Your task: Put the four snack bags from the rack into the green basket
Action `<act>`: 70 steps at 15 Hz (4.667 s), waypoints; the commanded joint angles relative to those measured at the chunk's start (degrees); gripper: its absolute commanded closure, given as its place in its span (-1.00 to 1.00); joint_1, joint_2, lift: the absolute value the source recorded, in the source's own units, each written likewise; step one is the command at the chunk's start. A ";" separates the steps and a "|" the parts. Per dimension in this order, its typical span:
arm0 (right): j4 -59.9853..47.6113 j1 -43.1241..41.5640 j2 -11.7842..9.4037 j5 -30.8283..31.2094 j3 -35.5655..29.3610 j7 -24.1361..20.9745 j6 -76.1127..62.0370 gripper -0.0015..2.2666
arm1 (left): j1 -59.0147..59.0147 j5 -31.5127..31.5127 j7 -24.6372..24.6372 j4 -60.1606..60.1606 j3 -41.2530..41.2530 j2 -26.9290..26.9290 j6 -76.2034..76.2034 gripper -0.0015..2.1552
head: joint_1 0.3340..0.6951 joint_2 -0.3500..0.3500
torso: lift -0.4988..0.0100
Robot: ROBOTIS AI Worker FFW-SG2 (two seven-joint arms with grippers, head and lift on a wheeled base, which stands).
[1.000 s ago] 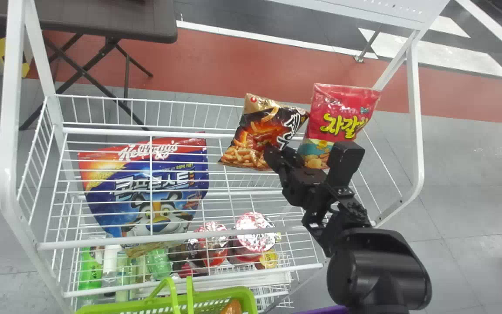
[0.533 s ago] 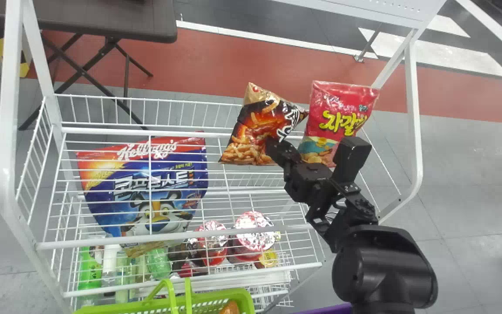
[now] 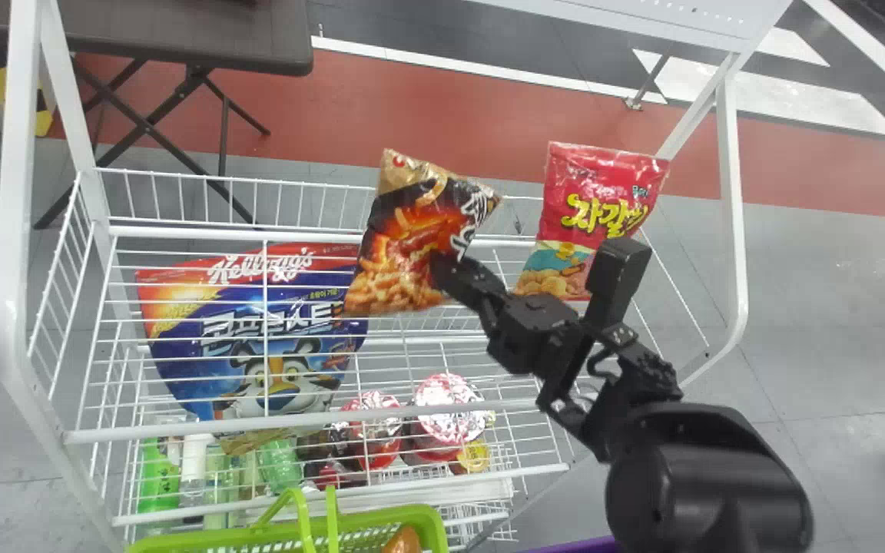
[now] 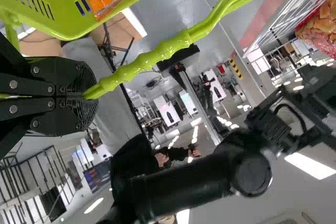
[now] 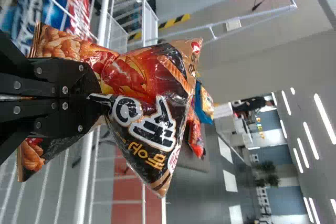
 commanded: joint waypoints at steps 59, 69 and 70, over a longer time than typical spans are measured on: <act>22.69 -17.37 0.18 15.81 -9.04 -23.70 -11.32 0.32 | -0.88 0.13 -1.02 -0.57 2.58 0.44 3.09 0.98 | 1.00 -1.00 | 0.94; 4.05 -4.28 0.53 2.27 -11.06 -17.37 -5.00 0.88 | -1.06 -0.05 -0.49 -1.00 1.97 0.35 3.44 0.98 | 1.00 -1.00 | 0.94; -0.61 -2.08 0.62 -1.68 -11.85 -16.40 0.28 0.88 | -1.14 -0.14 -0.49 -1.09 1.97 0.44 3.44 0.98 | 1.00 -1.00 | 0.94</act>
